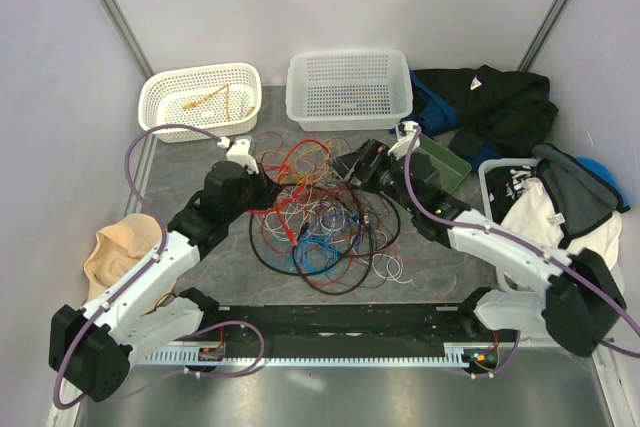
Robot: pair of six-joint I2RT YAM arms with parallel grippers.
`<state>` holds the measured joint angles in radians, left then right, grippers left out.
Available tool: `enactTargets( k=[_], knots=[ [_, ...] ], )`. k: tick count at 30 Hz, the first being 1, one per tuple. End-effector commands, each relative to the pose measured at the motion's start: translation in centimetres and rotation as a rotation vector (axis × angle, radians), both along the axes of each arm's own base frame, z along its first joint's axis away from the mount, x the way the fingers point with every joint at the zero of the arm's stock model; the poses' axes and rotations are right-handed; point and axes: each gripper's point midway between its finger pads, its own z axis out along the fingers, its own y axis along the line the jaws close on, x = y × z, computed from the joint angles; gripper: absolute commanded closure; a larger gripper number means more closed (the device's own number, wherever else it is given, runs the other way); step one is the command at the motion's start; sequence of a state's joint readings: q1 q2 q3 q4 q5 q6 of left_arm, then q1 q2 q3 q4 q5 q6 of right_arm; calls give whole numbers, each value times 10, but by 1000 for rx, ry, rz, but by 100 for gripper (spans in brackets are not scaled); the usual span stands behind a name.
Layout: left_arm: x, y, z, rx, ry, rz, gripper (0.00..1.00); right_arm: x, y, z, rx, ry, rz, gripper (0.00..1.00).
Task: Untangle the cables
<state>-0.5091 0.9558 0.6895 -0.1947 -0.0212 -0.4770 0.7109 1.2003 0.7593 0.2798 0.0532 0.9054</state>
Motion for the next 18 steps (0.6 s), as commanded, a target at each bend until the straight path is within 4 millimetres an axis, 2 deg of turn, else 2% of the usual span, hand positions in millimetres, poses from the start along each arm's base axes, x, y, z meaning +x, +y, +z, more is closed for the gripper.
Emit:
enactTargets(
  k=[1,5,7,8,9,11,12,13,15,16,17,18],
  knots=[
    [2,-12,24,-45,-86,-45,98,-11,44,24,277,29,202,2],
    [-1,-15,24,-53,-82,-52,98,-4,64,26,394,67,257,2],
    [1,-11,25,-45,-90,-30,98,4,73,22,417,67,266,2],
    [1,-11,25,-45,-92,-30,98,8,76,26,429,60,266,2],
    [0,-11,25,-46,-93,-32,98,14,81,18,427,76,260,2],
    [-1,-10,27,-47,-101,-26,98,23,88,21,431,65,263,2],
    [-1,-10,26,-44,-101,-27,98,29,93,12,424,79,258,3],
    [-2,-10,27,-45,-104,-29,98,33,96,18,431,60,257,4],
    [-3,-10,27,-42,-104,-30,98,43,100,10,412,60,244,5],
    [-4,-9,27,-41,-104,-29,98,47,105,18,418,44,250,5],
    [-4,-9,25,-38,-99,-29,98,51,108,16,409,46,251,6],
    [-5,-9,24,-38,-99,-29,98,55,113,4,389,69,253,7]
  ],
)
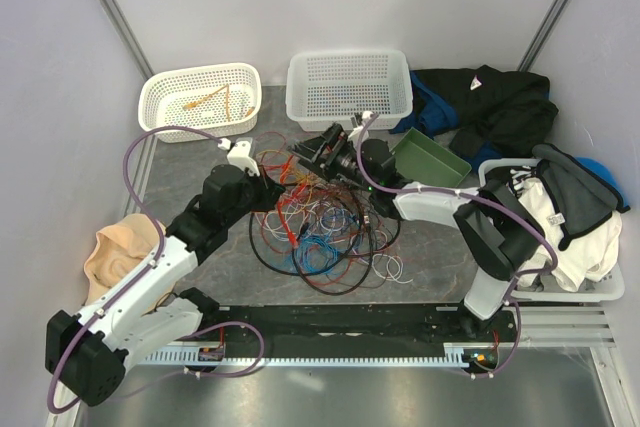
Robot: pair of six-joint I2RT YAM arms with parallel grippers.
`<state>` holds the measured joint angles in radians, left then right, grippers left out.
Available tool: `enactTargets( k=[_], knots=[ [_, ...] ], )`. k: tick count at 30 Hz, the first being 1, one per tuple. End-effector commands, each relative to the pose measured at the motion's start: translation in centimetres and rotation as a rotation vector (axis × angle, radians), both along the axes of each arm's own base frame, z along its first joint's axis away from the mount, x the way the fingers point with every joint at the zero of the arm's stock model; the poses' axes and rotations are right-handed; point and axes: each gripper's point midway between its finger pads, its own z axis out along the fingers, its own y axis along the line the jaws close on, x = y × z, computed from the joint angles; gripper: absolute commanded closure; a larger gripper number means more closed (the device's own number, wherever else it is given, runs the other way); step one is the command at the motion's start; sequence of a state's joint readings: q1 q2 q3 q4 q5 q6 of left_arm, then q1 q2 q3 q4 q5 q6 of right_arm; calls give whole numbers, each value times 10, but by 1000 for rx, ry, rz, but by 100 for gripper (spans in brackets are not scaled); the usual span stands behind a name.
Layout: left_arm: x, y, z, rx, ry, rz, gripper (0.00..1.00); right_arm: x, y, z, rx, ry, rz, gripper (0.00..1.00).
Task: Untangle the cables
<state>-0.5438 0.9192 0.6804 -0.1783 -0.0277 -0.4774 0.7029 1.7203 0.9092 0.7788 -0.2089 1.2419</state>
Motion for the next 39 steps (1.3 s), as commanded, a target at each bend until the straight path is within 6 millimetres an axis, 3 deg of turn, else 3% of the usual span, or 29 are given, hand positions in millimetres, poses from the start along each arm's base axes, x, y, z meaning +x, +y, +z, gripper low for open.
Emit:
enactTargets(
  k=[1,4,7,8,10,11,12,14,15,16,17,19,20,22,23,26,28,29,30,32,34,39],
  knots=[
    [1,-1,13,-19,-58,1,98,20,18,35,70,-94,13,9],
    [0,-1,12,-18,-54,3,98,30,26,26,58,-76,21,18],
    [-1,0,12,-16,-54,3,98,33,25,20,52,-68,18,40],
    [-1,0,14,-18,-59,6,98,34,25,19,38,-78,16,61],
    [-1,2,13,-9,-53,14,98,31,24,23,11,-89,19,79],
    [-1,2,14,-9,-53,17,98,30,22,24,-11,-109,23,94],
    [-1,4,14,-6,-47,27,97,26,19,32,-29,-115,23,100],
    [0,11,13,8,-16,74,59,22,11,30,-118,-140,17,100],
    [1,14,13,15,0,101,45,15,5,49,-127,-180,12,100],
    [0,26,6,55,34,159,1,13,1,58,-161,-210,5,100],
    [3,29,8,46,54,197,0,13,-9,47,-247,-177,-17,100],
    [3,40,3,86,95,259,0,8,-25,80,-338,-289,-51,100],
    [6,40,11,73,97,277,0,3,-34,70,-423,-262,-51,100],
    [8,41,9,76,120,302,0,1,-53,98,-499,-346,-99,100],
    [9,41,14,70,121,307,0,-4,-63,89,-571,-324,-90,100],
    [11,36,19,49,124,307,0,-10,-101,120,-650,-390,-208,100],
    [12,34,19,34,129,300,0,-15,-117,124,-667,-429,-254,100],
    [12,32,21,24,126,298,0,-25,-126,153,-599,-492,-295,100],
    [11,32,20,18,128,300,0,-30,-129,150,-584,-505,-297,100],
    [11,33,20,8,124,306,0,-49,-131,176,-487,-572,-281,100],
    [11,34,26,2,104,305,0,-61,-124,189,-424,-615,-224,100],
    [9,19,63,-79,-1,203,0,-73,-102,176,-336,-525,-109,100]
  ],
)
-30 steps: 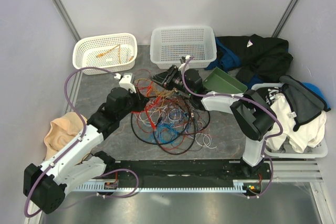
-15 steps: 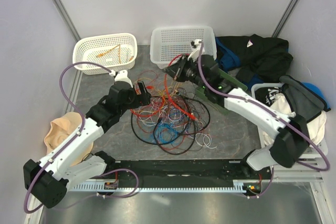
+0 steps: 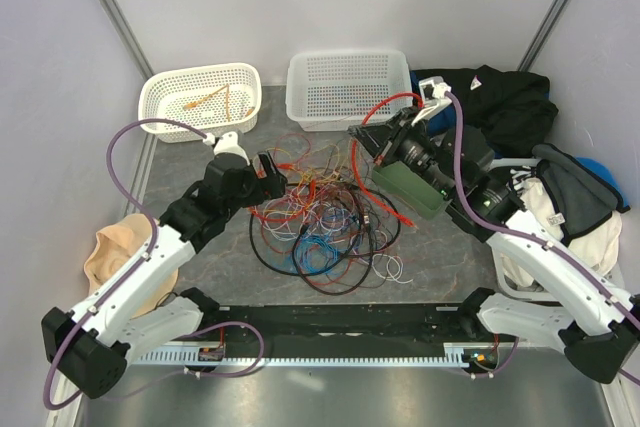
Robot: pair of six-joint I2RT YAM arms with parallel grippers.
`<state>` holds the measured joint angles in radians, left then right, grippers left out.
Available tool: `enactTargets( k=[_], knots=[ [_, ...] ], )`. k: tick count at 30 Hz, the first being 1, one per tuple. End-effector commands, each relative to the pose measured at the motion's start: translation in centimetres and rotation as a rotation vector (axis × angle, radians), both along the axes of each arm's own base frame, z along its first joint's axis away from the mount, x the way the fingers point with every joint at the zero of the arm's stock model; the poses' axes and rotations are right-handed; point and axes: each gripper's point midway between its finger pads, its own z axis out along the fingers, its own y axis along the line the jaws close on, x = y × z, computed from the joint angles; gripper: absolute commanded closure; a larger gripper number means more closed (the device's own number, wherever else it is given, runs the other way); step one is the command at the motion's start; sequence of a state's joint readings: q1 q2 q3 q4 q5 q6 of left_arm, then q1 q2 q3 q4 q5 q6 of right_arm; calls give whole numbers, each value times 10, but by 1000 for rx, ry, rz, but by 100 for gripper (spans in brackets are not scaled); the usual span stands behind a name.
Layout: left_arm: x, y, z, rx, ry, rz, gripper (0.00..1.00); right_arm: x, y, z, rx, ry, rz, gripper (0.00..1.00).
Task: Untangle the cables
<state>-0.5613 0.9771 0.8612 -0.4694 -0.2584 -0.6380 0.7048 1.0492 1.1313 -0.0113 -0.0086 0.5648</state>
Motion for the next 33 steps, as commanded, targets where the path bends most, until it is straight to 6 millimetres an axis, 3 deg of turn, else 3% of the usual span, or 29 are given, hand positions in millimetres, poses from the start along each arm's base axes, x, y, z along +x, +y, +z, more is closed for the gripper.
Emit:
enactTargets(
  k=[1,4,7,10,15,23,26,29,30,32,33],
  knots=[
    [3,-19,58,-125,-182,-100,0,-7,22,-11,59,60,109,100],
    [-17,-51,103,-267,-397,-335,0,-4,30,-21,96,105,132,100],
    [-42,-69,145,-403,-598,-498,0,0,40,-33,116,149,150,100],
    [-51,-83,154,-454,-629,-598,0,5,53,-46,143,196,182,100],
    [-46,-106,137,-464,-566,-686,0,7,71,-55,204,256,244,100],
    [-46,-115,127,-467,-565,-730,1,11,83,-54,246,287,290,100],
    [-45,-117,118,-458,-548,-737,10,11,87,-52,260,290,305,100],
    [-42,-119,108,-448,-523,-742,29,11,91,-51,273,298,323,100],
    [-41,-119,107,-446,-521,-740,40,10,92,-51,276,304,335,100],
    [-37,-119,107,-441,-520,-726,50,8,93,-52,275,304,345,100],
    [-34,-119,108,-437,-523,-713,64,7,93,-52,269,300,352,95]
  ],
)
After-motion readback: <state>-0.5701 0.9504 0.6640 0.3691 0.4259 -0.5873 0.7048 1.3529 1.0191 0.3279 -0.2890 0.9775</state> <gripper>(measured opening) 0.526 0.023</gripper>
